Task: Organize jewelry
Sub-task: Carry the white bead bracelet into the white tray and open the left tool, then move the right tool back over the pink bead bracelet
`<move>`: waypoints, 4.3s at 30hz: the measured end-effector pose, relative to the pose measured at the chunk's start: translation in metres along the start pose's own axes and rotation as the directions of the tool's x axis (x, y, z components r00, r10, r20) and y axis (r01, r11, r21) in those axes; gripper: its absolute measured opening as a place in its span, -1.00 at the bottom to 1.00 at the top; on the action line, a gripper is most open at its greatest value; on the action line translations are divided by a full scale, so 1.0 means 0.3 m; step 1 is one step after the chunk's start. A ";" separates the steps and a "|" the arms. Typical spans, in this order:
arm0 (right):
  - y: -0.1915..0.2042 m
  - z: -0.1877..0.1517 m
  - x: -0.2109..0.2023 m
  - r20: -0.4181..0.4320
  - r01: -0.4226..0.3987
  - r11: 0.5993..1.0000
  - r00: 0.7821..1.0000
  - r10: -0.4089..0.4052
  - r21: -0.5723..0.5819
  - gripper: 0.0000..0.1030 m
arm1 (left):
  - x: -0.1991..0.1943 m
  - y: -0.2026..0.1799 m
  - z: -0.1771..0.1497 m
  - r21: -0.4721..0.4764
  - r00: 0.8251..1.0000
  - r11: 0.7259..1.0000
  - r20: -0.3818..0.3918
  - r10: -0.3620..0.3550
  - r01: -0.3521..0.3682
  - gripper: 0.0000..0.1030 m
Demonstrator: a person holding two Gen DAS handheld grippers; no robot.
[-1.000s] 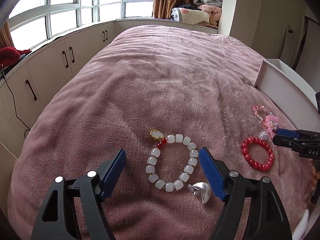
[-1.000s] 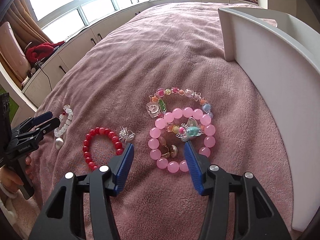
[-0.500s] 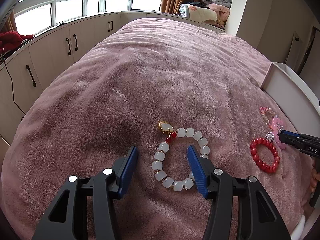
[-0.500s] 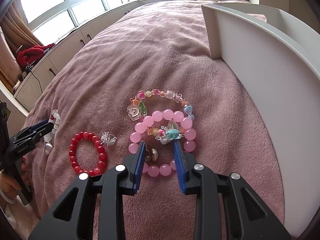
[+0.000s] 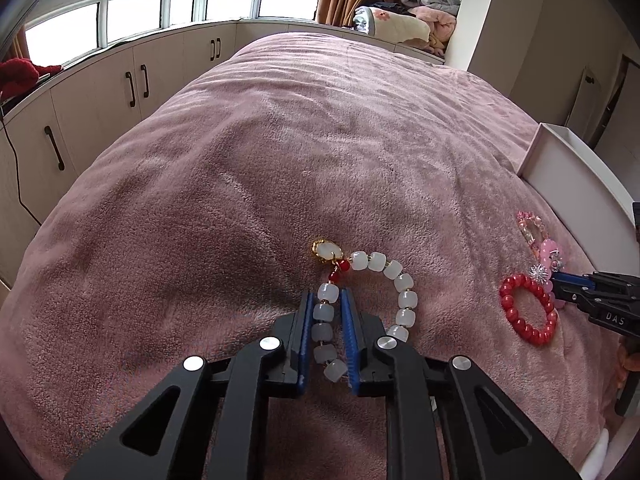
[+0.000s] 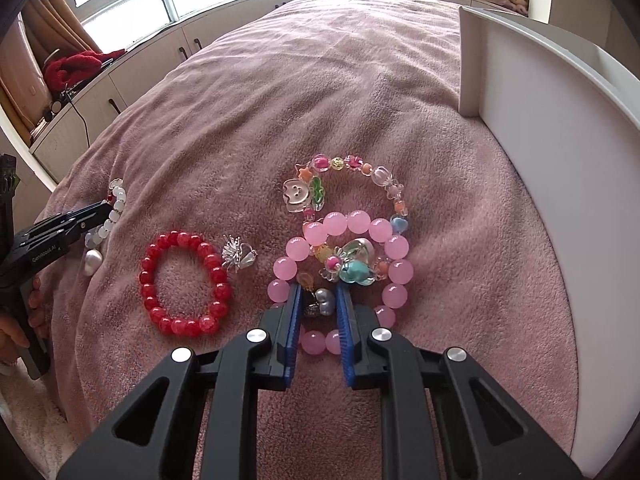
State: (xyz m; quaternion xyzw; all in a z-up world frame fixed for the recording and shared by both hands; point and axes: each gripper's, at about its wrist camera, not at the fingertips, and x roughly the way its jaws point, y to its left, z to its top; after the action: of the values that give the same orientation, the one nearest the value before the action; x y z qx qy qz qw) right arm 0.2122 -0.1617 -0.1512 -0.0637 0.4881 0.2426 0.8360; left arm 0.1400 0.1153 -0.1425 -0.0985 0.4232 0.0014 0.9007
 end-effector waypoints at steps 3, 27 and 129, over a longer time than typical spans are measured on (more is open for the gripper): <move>0.002 -0.005 -0.025 0.017 -0.006 1.000 1.000 0.006 -0.004 -0.67 | -0.008 -0.012 0.000 0.019 1.000 1.000 0.006 -0.001 0.001 -0.71; -0.055 0.055 -0.662 0.376 -0.001 1.000 0.927 0.000 0.002 -0.67 | -0.436 -0.407 0.213 0.247 0.963 0.961 0.203 -0.177 0.124 -0.70; 0.155 0.091 -0.732 0.408 0.137 0.977 0.911 -0.060 -0.163 0.90 | -0.667 -0.184 0.274 0.123 0.908 0.982 0.412 0.080 -0.142 0.93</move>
State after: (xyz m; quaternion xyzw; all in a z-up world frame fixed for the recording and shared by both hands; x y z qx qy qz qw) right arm 0.1228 -0.1873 0.0549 -0.1159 0.2773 0.2528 0.9196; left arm 0.0789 0.0919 0.0710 -0.0038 0.2313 0.0411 0.9720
